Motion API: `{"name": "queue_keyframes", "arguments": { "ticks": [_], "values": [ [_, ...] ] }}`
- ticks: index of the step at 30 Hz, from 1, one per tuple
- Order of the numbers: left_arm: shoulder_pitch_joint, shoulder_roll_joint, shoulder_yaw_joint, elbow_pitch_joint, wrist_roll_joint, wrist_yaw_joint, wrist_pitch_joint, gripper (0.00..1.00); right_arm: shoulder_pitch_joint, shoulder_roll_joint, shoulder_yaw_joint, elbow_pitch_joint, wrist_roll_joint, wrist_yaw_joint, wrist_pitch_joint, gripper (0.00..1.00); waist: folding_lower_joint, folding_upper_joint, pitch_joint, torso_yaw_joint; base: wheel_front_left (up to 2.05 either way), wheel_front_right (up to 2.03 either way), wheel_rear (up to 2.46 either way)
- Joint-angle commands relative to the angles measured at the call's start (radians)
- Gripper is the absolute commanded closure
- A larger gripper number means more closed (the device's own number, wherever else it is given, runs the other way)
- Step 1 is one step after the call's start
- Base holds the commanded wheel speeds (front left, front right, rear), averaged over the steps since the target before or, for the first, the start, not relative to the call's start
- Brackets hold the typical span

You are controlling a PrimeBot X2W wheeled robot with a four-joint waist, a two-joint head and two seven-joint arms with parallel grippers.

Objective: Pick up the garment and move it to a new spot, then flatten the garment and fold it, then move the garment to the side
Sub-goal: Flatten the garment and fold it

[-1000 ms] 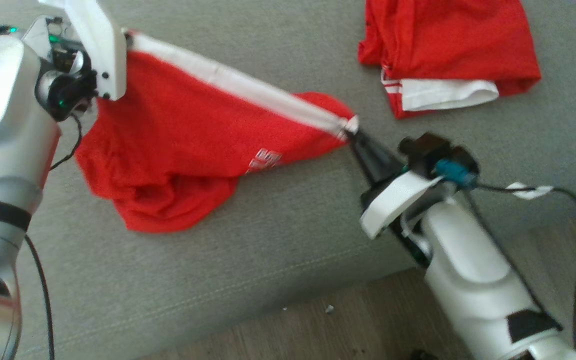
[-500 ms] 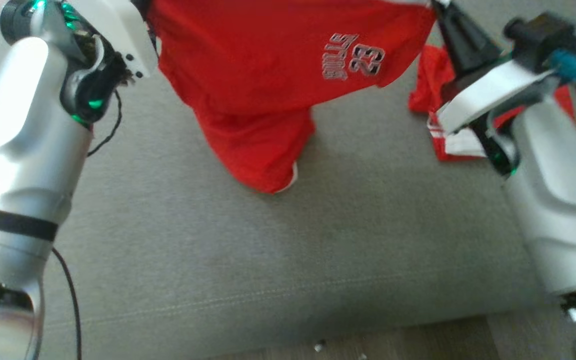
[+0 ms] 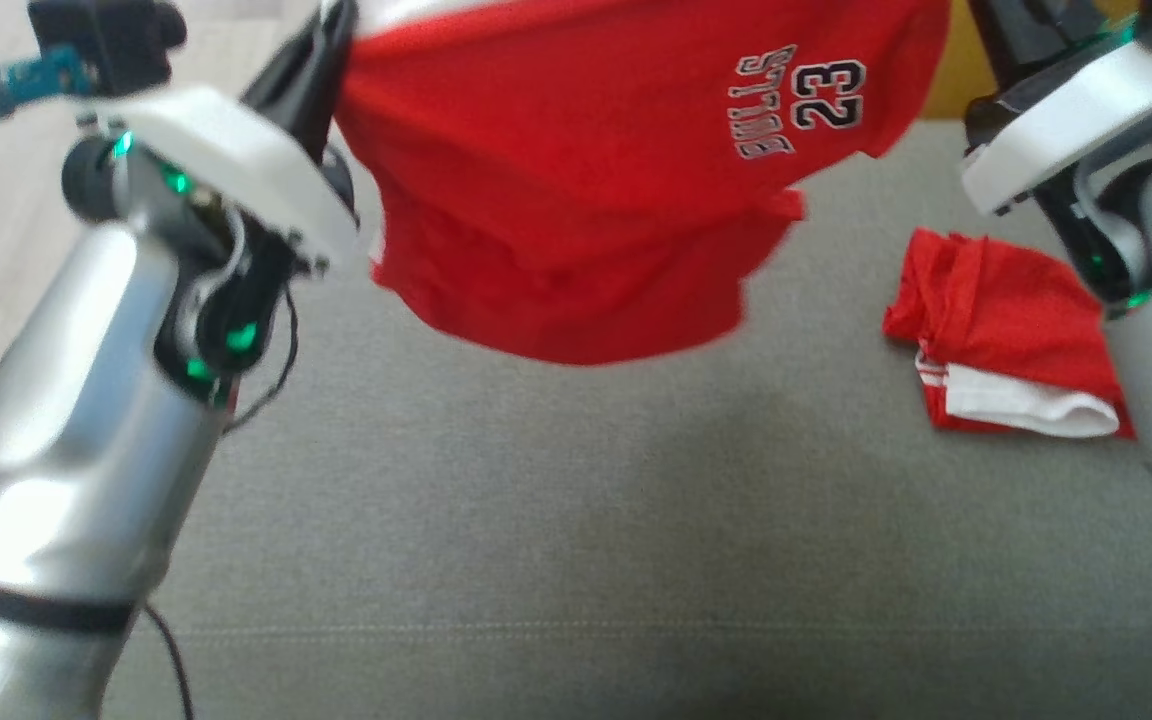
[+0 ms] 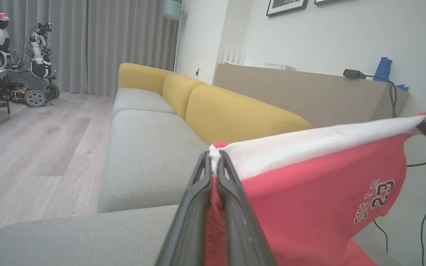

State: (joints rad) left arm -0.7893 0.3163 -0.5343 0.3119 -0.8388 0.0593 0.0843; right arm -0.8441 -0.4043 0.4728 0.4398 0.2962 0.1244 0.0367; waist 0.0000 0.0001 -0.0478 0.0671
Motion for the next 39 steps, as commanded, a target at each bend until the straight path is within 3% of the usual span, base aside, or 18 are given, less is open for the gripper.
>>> {"name": "queue_keyframes", "arguments": {
  "ticks": [1, 6, 10, 14, 18, 25, 30, 32, 34, 39],
  "values": [
    [-0.015, 0.061, 0.047, -0.086, -0.007, 0.025, 0.025, 1.0, 0.009, -0.016, -0.013, -0.073, 0.004, 0.006, 0.036, 1.0, 0.0, -0.0001, -0.025, 0.022, 0.0, 0.0, 0.0],
    [0.066, 0.139, 0.065, -0.288, -0.014, 0.103, 0.104, 1.0, 0.07, -0.048, -0.051, -0.248, -0.006, 0.006, 0.168, 1.0, 0.0, -0.0001, -0.018, 0.022, 0.0, 0.0, 0.0],
    [0.07, 0.189, 0.07, -0.362, -0.004, 0.141, 0.165, 1.0, 0.075, -0.045, -0.078, -0.343, -0.003, 0.006, 0.266, 1.0, 0.0, -0.0001, 0.014, 0.006, 0.0, 0.0, 0.0],
    [0.008, 0.201, 0.052, -0.35, -0.002, 0.137, 0.231, 1.0, 0.013, -0.028, -0.069, -0.342, 0.026, 0.006, 0.337, 1.0, 0.0, -0.0001, 0.094, -0.01, 0.0, 0.0, 0.0],
    [-0.126, 0.184, 0.037, -0.258, 0.032, 0.108, 0.242, 1.0, -0.134, -0.025, -0.011, -0.26, 0.044, 0.006, 0.34, 1.0, 0.0, -0.0001, 0.21, -0.024, 0.0, 0.0, 0.0],
    [-0.355, 0.115, 0.039, -0.009, 0.091, 0.067, 0.156, 1.0, -0.402, 0.028, 0.061, -0.002, 0.029, 0.006, 0.198, 1.0, 0.0, -0.0001, 0.319, -0.054, 0.0, 0.0, 0.0],
    [-0.514, 0.068, 0.058, 0.17, 0.149, 0.052, 0.002, 1.0, -0.563, 0.101, 0.036, 0.2, -0.047, 0.006, -0.028, 1.0, 0.0, -0.0001, 0.38, -0.065, 0.0, 0.0, 0.0],
    [-0.548, 0.047, 0.062, 0.228, 0.155, 0.032, -0.059, 1.0, -0.591, 0.134, 0.011, 0.268, -0.073, 0.006, -0.119, 1.0, 0.0, -0.0001, 0.4, -0.064, 0.0, 0.0, 0.0],
    [-0.556, 0.024, 0.065, 0.276, 0.137, -0.017, -0.11, 1.0, -0.595, 0.173, -0.027, 0.333, -0.083, 0.006, -0.199, 1.0, 0.0, -0.0001, 0.415, -0.063, 0.0, 0.0, 0.0],
    [-0.517, -0.001, 0.029, 0.377, 0.152, -0.073, -0.185, 1.0, -0.525, 0.248, -0.004, 0.447, -0.105, 0.006, -0.269, 1.0, 0.0, -0.0001, 0.452, -0.045, 0.0, 0.0, 0.0]
  ]
}}
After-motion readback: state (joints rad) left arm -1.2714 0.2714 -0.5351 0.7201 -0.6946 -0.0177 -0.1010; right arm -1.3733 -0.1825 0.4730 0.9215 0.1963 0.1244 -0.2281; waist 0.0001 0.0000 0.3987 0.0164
